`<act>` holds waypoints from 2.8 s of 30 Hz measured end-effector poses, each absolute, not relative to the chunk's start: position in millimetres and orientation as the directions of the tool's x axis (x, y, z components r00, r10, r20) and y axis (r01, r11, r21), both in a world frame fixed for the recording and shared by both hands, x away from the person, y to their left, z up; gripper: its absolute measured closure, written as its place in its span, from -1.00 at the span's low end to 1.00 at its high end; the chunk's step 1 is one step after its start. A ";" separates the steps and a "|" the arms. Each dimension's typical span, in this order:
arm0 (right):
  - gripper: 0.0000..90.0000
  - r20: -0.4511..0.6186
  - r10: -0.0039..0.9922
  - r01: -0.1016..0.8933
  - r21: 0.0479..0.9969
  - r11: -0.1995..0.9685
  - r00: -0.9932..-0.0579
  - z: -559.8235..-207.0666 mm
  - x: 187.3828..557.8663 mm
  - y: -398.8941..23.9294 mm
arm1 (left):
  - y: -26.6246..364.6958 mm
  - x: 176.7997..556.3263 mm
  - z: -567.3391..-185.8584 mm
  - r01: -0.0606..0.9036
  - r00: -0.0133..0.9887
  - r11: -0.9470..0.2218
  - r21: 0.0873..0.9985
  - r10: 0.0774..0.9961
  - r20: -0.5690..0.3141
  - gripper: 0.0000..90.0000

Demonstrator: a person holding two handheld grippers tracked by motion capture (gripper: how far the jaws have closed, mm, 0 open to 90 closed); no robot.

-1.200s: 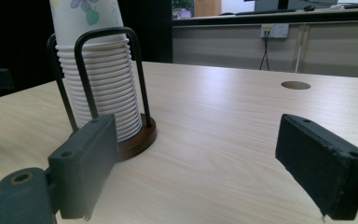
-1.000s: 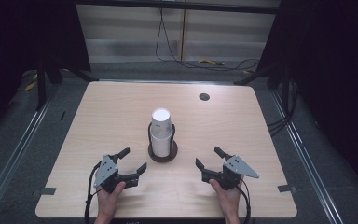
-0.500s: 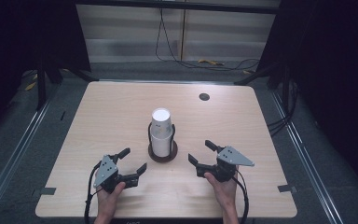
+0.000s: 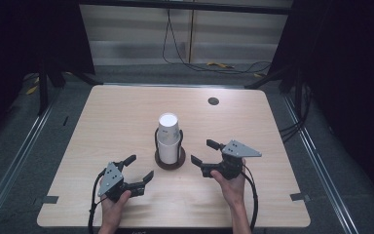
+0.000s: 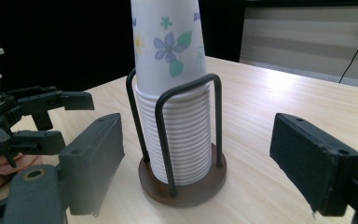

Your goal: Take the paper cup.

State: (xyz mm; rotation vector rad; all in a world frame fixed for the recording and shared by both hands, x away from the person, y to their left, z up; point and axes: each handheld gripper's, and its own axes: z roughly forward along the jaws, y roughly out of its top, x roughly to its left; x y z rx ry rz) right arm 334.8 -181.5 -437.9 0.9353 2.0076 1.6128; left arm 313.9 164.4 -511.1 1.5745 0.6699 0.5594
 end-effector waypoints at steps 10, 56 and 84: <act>-0.63 0.088 0.674 0.256 0.954 0.154 -0.733 -421.6 349.9 -169.5 | 164.1 313.7 -511.2 0.095 0.712 -0.055 0.994 0.701 -0.030 -0.64; -0.53 0.096 0.545 0.320 0.887 0.333 -0.833 -374.4 422.4 -103.4 | 165.3 313.7 -511.1 0.092 0.719 -0.065 0.994 0.694 -0.021 -0.64; -0.30 0.092 0.550 0.338 0.867 0.366 -0.830 -373.6 431.9 -96.5 | 165.2 313.4 -511.1 0.090 0.721 -0.067 0.994 0.692 -0.019 -0.64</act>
